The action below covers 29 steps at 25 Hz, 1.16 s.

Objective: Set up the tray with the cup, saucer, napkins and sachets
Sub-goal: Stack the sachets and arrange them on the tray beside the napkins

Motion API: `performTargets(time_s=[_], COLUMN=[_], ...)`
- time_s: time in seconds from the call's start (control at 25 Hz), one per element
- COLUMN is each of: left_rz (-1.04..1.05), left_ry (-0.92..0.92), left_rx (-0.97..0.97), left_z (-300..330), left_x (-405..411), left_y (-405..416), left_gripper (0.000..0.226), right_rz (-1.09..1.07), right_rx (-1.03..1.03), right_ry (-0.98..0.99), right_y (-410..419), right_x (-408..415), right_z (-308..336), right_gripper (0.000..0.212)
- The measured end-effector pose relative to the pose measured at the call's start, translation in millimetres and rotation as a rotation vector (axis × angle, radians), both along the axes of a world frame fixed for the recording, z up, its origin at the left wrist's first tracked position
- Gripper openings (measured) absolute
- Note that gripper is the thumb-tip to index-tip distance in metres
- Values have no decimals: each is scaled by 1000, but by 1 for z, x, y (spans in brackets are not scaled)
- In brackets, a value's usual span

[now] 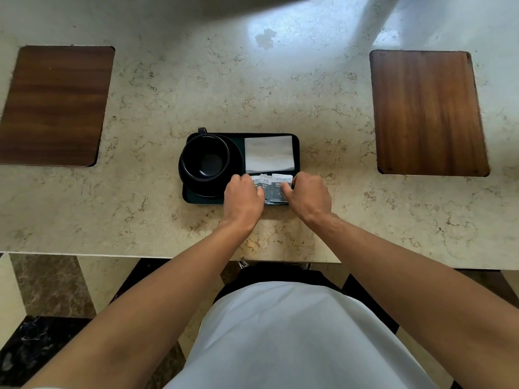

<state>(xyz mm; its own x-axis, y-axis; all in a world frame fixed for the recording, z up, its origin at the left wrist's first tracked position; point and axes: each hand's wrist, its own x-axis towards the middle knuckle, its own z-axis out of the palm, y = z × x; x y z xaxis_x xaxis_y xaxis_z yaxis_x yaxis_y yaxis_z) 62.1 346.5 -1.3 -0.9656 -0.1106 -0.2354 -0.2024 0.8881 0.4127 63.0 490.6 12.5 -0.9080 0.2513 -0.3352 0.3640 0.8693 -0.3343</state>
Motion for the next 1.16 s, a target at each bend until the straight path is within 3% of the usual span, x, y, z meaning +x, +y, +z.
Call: performTargets(time_s=[0.16, 0.84, 1.08, 1.16], left_rz=[-5, -31, -15, -34], left_ry=[-16, -45, -1, 42], left_rx=[39, 40, 36, 56], left_z=[-1, 0, 10, 15], left_x=[1, -4, -3, 0], left_y=[0, -2, -2, -2], left_gripper=[27, 28, 26, 31], right_rz=[54, 35, 94, 185], right_rx=[83, 48, -44, -94], right_ry=[-57, -76, 69, 153], right_y=[0, 8, 17, 24], right_x=[-4, -7, -8, -12], right_z=[3, -1, 6, 7], right_gripper=[33, 39, 20, 25])
